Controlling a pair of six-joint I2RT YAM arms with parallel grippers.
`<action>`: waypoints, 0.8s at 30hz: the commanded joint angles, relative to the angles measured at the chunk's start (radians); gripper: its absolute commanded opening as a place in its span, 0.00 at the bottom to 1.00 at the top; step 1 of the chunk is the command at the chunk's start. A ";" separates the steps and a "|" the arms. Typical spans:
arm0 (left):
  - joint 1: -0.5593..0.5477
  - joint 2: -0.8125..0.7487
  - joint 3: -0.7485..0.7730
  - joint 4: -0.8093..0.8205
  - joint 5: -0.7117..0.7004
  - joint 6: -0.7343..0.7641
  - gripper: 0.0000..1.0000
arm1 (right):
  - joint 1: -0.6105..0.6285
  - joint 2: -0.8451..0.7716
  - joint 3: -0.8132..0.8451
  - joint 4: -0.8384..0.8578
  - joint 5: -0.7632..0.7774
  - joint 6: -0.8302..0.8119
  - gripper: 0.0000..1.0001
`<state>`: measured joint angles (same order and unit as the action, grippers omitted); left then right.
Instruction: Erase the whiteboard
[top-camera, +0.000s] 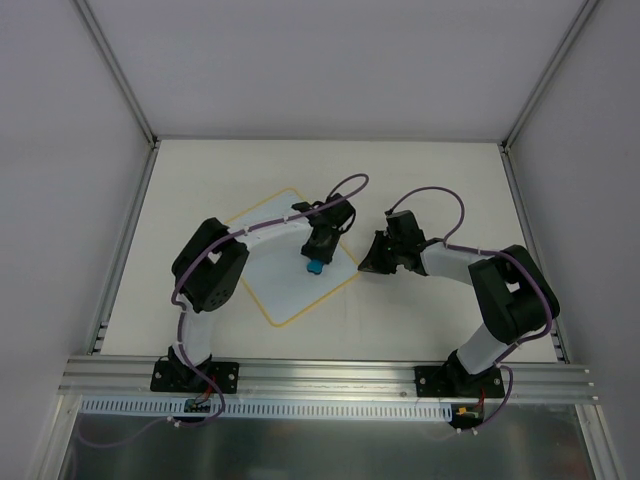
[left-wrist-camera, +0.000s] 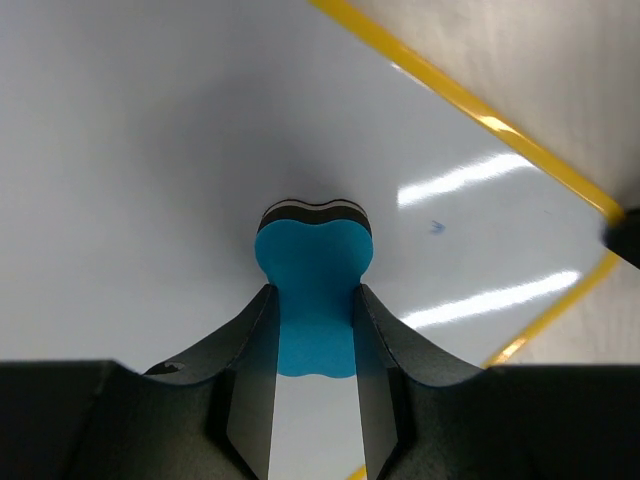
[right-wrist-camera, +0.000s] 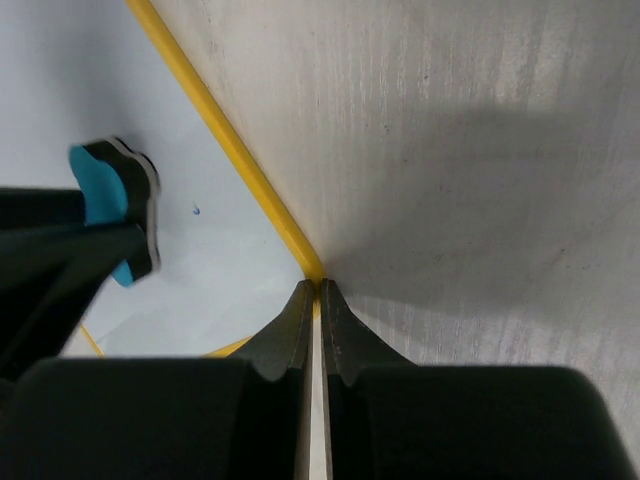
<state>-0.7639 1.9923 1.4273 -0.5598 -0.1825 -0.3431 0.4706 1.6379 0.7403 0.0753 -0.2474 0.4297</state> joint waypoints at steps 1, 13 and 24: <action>-0.092 0.103 -0.028 -0.109 0.179 -0.065 0.00 | -0.010 0.045 -0.051 -0.123 0.108 -0.029 0.00; -0.081 0.204 0.214 -0.117 0.075 -0.057 0.00 | -0.015 0.040 -0.064 -0.123 0.105 -0.023 0.00; -0.065 0.293 0.349 -0.117 0.037 -0.109 0.00 | -0.015 0.034 -0.070 -0.123 0.105 -0.023 0.00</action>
<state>-0.8421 2.2051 1.7714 -0.7010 -0.1333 -0.4103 0.4625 1.6318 0.7238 0.0975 -0.2508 0.4347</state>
